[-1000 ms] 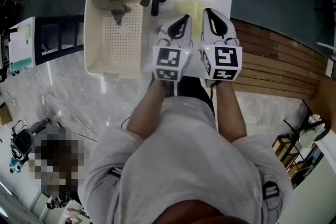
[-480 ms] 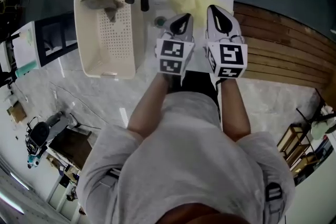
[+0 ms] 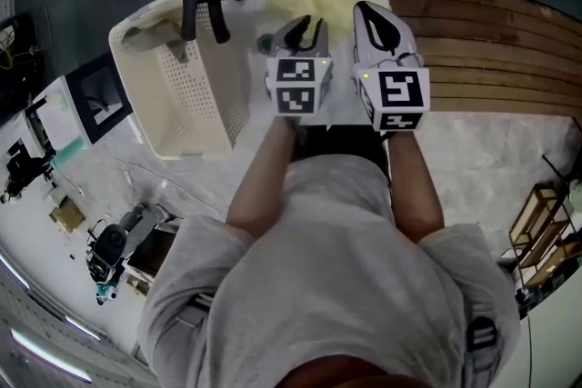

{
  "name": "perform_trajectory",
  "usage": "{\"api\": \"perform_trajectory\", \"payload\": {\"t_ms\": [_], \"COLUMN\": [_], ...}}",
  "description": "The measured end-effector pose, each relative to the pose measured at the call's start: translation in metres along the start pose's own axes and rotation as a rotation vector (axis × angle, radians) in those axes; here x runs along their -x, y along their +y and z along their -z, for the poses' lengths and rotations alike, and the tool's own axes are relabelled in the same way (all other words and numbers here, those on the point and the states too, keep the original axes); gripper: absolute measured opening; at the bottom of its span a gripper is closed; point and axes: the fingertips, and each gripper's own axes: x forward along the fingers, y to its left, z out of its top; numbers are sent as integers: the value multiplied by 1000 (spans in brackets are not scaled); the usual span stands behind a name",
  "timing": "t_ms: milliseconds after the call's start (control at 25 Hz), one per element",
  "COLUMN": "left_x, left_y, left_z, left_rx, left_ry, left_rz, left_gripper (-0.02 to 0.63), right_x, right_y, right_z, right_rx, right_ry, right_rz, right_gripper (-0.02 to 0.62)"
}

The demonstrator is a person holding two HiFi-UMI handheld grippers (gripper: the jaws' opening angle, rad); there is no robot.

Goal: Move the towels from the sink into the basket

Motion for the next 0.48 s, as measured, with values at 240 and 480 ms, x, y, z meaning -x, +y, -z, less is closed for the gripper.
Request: {"api": "perform_trajectory", "payload": {"t_ms": [240, 480], "left_x": [-26, -47], "left_y": [4, 14], "left_z": [15, 28], "left_rx": [3, -6], "left_ry": [97, 176], "left_rz": [-17, -55], "left_gripper": [146, 146], "right_x": [-3, -4], "right_y": [-19, -31], "right_z": [4, 4], "right_rx": [-24, -36], "right_ry": [11, 20], "right_rz": [20, 37], "right_gripper": [6, 6]}}
